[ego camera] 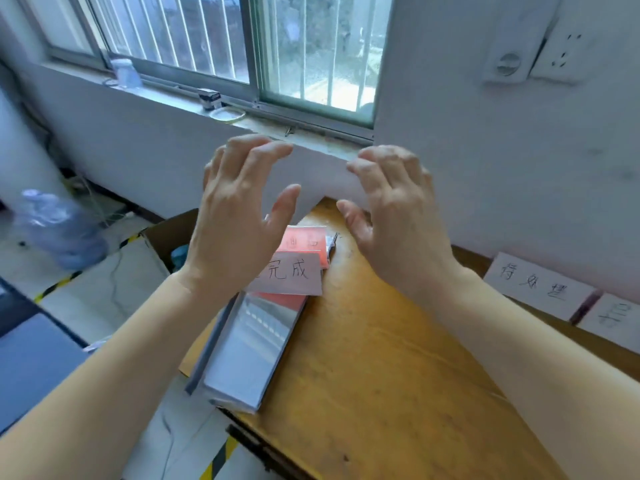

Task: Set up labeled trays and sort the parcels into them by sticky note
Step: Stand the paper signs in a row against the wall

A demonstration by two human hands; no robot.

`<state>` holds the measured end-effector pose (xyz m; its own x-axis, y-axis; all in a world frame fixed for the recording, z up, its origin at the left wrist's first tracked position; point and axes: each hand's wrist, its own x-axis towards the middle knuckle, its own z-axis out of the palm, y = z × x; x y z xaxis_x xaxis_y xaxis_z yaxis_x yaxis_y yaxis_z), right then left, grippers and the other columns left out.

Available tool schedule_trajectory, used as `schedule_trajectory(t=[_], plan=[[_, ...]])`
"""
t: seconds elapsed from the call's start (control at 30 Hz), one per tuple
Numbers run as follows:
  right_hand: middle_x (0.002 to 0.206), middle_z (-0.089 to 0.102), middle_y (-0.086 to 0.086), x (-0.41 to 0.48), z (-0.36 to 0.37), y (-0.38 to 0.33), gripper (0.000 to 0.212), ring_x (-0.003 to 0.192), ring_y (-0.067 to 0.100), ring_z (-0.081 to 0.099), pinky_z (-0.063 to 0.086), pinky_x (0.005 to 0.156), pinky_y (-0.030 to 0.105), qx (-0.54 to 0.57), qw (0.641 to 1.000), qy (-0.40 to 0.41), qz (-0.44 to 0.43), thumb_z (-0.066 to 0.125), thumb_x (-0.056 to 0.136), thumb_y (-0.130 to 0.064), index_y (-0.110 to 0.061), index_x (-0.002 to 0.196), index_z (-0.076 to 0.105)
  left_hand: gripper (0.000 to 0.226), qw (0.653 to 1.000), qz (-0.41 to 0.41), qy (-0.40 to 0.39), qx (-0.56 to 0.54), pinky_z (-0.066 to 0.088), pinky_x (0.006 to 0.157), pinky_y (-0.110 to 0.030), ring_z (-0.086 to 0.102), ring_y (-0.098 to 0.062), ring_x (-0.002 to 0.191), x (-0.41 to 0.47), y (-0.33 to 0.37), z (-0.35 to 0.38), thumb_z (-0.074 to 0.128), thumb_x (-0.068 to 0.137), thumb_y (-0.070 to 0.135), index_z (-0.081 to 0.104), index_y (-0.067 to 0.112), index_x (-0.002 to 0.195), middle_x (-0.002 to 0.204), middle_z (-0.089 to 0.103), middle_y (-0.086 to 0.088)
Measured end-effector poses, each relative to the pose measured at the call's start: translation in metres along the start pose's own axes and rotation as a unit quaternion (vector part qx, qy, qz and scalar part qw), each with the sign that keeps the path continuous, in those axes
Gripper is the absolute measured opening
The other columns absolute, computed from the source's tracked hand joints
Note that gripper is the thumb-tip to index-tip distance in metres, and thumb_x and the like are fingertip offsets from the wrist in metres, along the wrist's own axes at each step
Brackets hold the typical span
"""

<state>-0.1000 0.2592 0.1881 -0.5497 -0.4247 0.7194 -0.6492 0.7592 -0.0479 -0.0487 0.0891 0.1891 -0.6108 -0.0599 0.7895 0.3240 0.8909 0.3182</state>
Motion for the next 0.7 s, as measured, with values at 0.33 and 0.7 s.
schedule_trajectory(t=[0.33,0.7], plan=[[0.117,0.061,0.017,0.001,0.077,0.006,0.034,0.114,0.036,0.053,0.041,0.095,0.045,0.059,0.993,-0.101,-0.01,0.067,0.081,-0.017,-0.001,0.111,0.063,0.036,0.99,-0.137,-0.022,0.03,0.047,0.092,-0.05,0.052,-0.026,0.109,-0.045,-0.062,0.02,0.059,0.085,0.023,0.059,0.005,0.116,0.115,0.056,-0.014],[0.132,0.05,0.009,0.024,0.189,0.036,0.039,0.121,0.027,0.04,0.034,0.1,0.034,0.081,0.939,-0.311,0.121,0.054,0.094,-0.023,-0.012,0.131,0.051,0.036,0.921,-0.294,-0.256,-0.004,0.044,0.098,-0.039,0.047,-0.021,0.113,-0.07,-0.201,0.119,0.065,0.087,0.02,0.057,0.014,0.121,0.124,0.048,-0.007]])
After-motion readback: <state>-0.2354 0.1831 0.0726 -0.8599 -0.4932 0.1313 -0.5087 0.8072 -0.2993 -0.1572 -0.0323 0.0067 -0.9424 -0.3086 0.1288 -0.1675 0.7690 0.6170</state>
